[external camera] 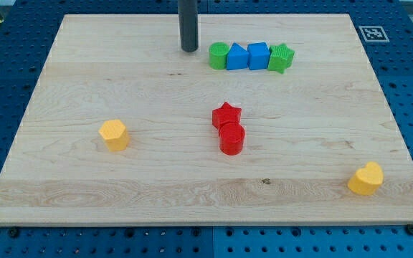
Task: Move your arm to the red star
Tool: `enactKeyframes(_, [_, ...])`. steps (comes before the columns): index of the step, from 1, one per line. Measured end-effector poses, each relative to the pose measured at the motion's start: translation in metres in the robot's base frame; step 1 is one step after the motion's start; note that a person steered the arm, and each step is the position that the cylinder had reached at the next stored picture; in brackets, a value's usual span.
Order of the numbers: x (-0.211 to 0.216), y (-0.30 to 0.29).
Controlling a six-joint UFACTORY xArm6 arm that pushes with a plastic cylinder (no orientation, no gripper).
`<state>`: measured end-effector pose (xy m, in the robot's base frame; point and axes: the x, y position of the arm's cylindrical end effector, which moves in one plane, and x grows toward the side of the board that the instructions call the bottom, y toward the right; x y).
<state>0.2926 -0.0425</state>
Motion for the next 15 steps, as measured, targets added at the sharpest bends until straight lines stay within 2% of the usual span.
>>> enactKeyframes(4, [0.016,-0.019])
enactKeyframes(8, [0.094,-0.020])
enactKeyframes(10, [0.116,-0.012])
enactKeyframes(11, [0.116,0.009])
enactKeyframes(15, [0.118,0.017])
